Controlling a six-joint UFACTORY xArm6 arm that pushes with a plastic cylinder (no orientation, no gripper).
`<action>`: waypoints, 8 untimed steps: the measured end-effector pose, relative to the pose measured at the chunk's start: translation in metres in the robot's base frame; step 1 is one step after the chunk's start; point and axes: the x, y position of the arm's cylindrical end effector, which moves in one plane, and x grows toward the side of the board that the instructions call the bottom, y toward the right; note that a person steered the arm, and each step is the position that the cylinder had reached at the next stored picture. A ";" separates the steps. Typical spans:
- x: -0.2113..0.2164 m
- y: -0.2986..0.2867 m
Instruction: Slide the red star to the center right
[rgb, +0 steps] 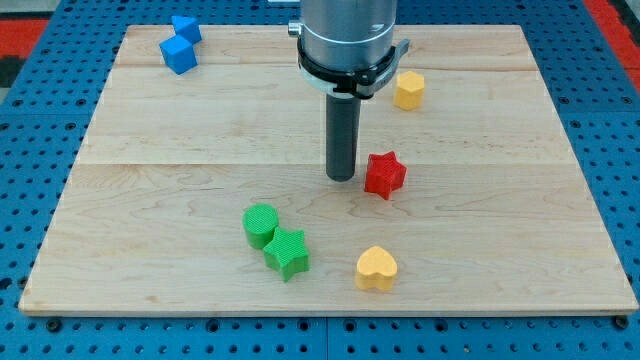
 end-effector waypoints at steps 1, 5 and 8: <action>0.000 0.000; -0.005 0.029; 0.023 0.066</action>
